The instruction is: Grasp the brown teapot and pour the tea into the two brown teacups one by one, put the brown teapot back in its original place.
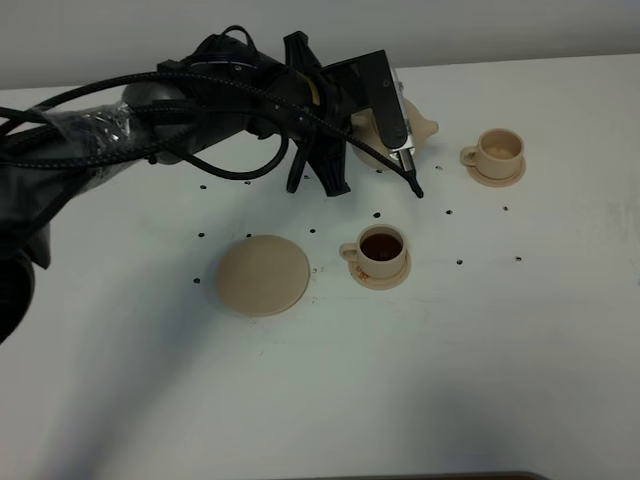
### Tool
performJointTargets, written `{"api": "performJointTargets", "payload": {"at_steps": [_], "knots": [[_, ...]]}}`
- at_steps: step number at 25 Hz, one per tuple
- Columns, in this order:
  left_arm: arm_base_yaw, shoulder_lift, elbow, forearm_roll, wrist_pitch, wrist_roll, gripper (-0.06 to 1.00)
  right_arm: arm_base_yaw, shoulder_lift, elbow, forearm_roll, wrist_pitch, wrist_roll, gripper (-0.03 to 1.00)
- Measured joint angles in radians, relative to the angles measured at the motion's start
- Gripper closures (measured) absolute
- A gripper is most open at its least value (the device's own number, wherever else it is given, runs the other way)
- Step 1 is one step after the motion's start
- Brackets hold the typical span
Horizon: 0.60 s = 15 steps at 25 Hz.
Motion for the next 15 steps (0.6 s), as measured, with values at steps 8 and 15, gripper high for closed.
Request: {"api": "performJointTargets", "payload": {"at_steps": [8,15], "knots": [[-0.035,0.088,-0.165,-0.016,0.066,0.042,0.82,0.0,0.0,0.0,0.0,0.0,0.0,0.55],[-0.047,0.137,-0.226,-0.021,0.08,0.053,0.82,0.0,0.0,0.0,0.0,0.0,0.0,0.55]]}}
